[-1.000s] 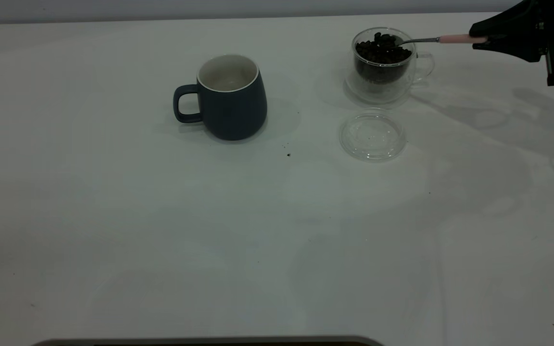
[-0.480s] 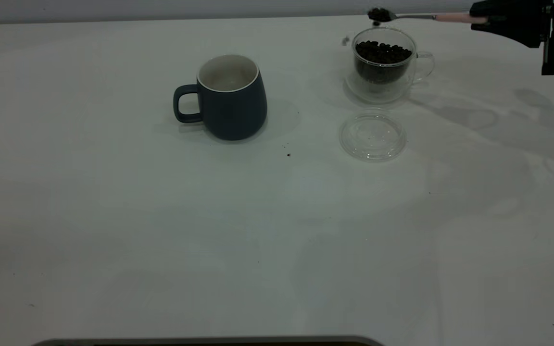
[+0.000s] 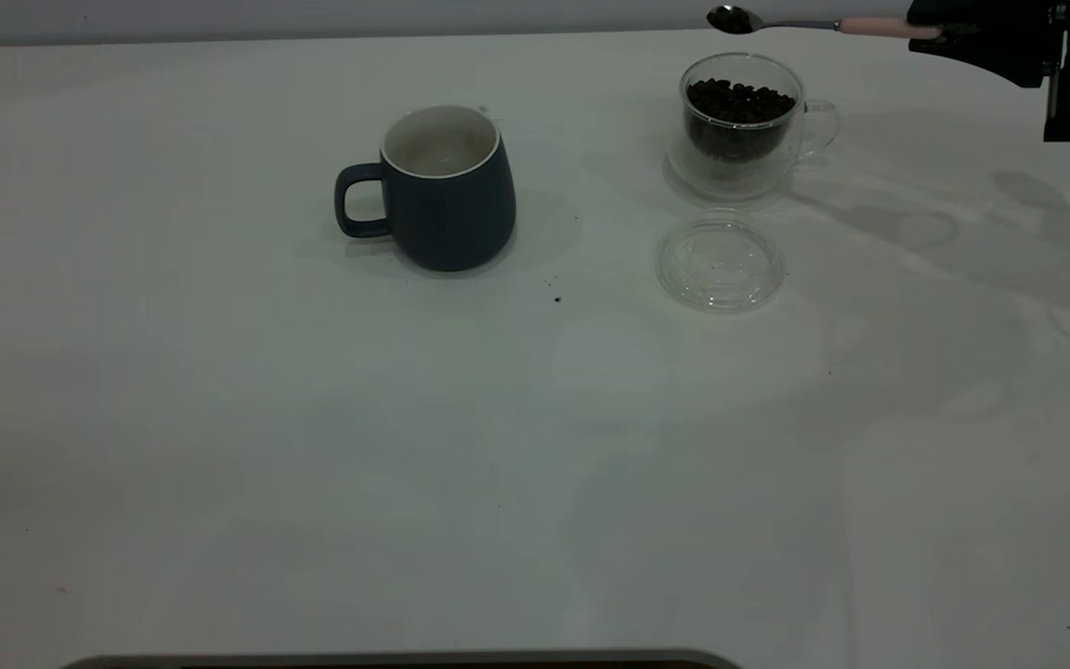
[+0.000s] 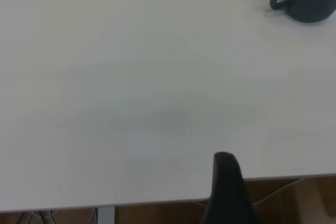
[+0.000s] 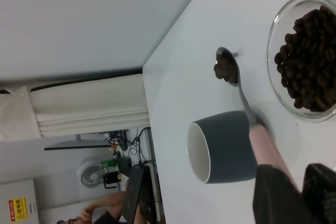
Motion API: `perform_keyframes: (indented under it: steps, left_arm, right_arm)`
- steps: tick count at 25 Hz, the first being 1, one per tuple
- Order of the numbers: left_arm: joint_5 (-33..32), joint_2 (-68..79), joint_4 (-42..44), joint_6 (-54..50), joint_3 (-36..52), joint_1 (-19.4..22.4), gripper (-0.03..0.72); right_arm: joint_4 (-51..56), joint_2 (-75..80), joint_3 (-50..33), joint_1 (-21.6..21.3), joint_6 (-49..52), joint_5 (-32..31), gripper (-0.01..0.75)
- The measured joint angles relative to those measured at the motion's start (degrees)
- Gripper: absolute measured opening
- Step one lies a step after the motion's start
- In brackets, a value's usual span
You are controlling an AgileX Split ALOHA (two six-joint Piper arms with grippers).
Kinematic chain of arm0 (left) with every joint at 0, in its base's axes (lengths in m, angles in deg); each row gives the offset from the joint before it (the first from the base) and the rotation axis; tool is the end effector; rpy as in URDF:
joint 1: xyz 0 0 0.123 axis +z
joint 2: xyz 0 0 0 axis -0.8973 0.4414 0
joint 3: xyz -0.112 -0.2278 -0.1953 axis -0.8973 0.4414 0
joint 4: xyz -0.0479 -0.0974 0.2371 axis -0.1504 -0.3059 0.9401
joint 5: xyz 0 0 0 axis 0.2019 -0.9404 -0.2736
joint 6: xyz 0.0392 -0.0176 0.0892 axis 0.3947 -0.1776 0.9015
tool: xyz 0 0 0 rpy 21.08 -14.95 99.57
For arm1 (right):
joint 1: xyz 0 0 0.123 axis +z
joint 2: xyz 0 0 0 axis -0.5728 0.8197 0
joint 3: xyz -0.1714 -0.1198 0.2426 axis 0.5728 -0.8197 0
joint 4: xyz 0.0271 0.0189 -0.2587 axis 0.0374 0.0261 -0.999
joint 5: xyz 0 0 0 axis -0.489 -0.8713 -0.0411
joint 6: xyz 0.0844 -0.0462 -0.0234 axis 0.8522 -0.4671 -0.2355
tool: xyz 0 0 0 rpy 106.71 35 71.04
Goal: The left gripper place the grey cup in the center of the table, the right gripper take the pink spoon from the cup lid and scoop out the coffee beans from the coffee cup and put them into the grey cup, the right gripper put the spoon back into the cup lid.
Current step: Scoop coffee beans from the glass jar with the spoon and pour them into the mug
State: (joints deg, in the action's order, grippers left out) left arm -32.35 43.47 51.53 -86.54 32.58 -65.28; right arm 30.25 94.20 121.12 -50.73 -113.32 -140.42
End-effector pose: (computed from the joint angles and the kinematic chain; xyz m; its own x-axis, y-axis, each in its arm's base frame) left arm -0.0300 -0.0023 0.2672 -0.5157 0.0140 -0.8566 0.0514 0.9986 -0.0146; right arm 0.4386 -0.0309 0.0655 -0.8535 0.5183 -0.0541 0.1278 0.3088 0.9425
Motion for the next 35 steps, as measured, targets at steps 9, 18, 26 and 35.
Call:
perform_keyframes:
  steps: [9,18,26,35]
  left_arm:
    - [0.0,0.0,0.0,0.0,0.0,0.0,0.565]
    - [0.0,0.0,0.0,0.0,0.0,0.0,0.565]
    - [0.0,0.0,0.0,0.0,0.0,0.0,0.565]
    - [0.0,0.0,0.0,0.0,0.0,0.0,0.565]
  right_arm:
    - [0.9,0.0,0.0,2.6,3.3,0.0,0.114]
    - [4.0,0.0,0.0,10.8,3.5,0.0,0.114]
    - [6.7,0.0,0.0,18.1,3.0,0.0,0.114]
    - [6.8,0.0,0.0,22.8,-0.5,4.7,0.114]
